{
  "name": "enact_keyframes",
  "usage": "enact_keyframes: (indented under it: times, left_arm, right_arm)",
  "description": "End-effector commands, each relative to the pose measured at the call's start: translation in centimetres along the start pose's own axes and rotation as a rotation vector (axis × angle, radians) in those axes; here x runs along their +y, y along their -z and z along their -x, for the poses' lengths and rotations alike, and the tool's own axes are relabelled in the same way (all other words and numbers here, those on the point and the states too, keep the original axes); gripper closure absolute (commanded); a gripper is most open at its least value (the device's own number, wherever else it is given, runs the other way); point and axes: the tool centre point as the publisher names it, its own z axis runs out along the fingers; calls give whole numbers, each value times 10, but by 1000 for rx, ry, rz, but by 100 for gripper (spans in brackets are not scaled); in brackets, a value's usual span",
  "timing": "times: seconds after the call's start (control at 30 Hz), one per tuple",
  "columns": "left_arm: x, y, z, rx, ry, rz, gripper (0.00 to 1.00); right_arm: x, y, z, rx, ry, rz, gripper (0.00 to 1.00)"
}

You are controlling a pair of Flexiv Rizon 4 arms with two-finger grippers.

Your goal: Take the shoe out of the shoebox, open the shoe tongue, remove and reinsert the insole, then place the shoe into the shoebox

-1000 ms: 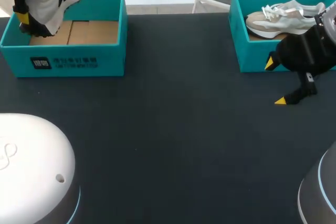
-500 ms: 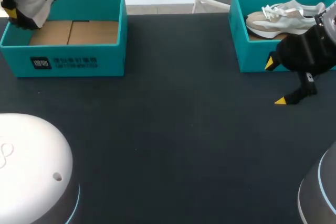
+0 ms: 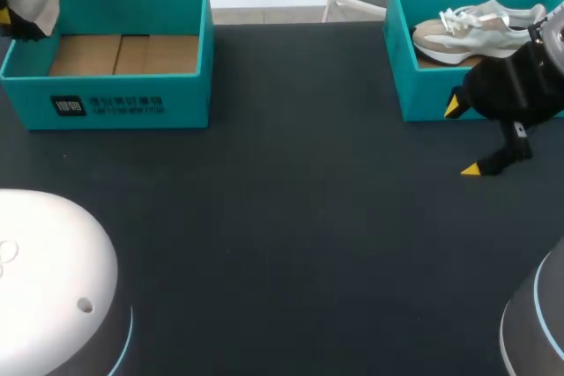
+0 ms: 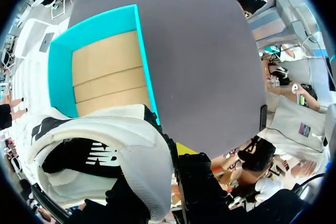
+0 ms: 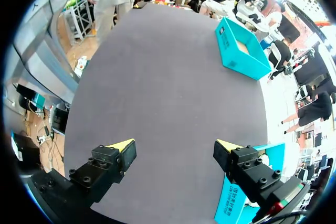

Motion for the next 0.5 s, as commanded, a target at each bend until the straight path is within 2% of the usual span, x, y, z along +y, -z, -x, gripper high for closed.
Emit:
enact_keyframes:
  times: [0.03, 0.2, 0.5]
  left_arm:
    - [14, -2, 15, 40, -7, -55, 100]
    - [26, -7, 31, 39, 66, -34, 100]
    - [26, -7, 31, 39, 66, -34, 100]
  right_arm:
    - [1, -1, 2, 3, 0, -3, 0]
    - [1, -1, 2, 3, 0, -3, 0]
    - [1, -1, 2, 3, 0, -3, 0]
